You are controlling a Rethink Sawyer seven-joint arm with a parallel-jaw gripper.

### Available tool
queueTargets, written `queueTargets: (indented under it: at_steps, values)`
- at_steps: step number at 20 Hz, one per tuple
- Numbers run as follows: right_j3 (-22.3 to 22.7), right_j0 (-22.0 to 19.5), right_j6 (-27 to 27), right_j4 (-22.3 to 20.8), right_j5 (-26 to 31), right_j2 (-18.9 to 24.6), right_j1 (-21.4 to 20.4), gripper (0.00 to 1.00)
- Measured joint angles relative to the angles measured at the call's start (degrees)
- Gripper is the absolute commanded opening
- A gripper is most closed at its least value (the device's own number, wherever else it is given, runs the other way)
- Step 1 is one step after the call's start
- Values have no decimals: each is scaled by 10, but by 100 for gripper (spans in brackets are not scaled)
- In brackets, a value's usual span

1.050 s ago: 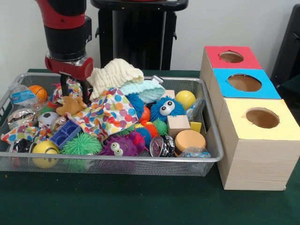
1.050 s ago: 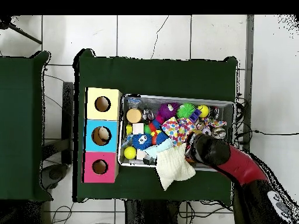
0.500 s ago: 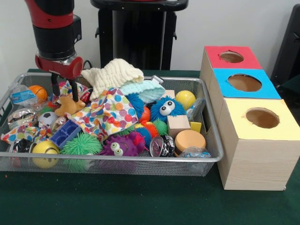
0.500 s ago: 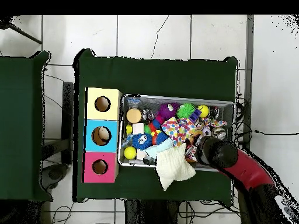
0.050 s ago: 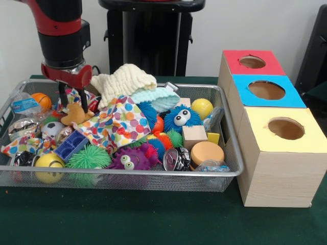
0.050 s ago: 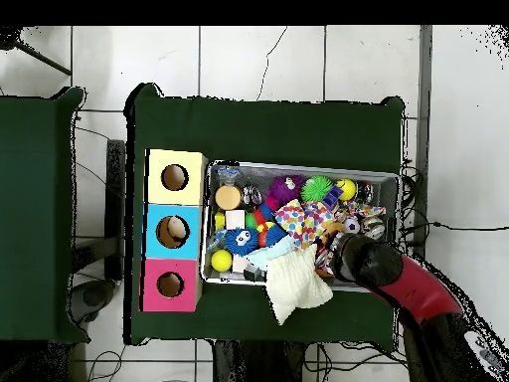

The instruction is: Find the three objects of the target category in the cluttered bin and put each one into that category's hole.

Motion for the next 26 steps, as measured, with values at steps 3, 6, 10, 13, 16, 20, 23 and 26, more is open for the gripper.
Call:
queueTargets:
  at_steps: [3, 6, 10, 13, 16, 20, 23, 26]
  values:
    - [0, 0, 0, 0, 0, 0, 0, 100]
    - [0, 0, 0, 0, 0, 1, 0, 100]
    - [0, -4, 0, 0, 0, 3, 0, 100]
    - [0, -8, 0, 0, 0, 4, 0, 100]
    - [0, -10, 0, 0, 0, 4, 0, 100]
    - [0, -10, 0, 0, 0, 4, 0, 100]
    - [0, -10, 0, 0, 0, 4, 0, 100]
    - [0, -10, 0, 0, 0, 4, 0, 0]
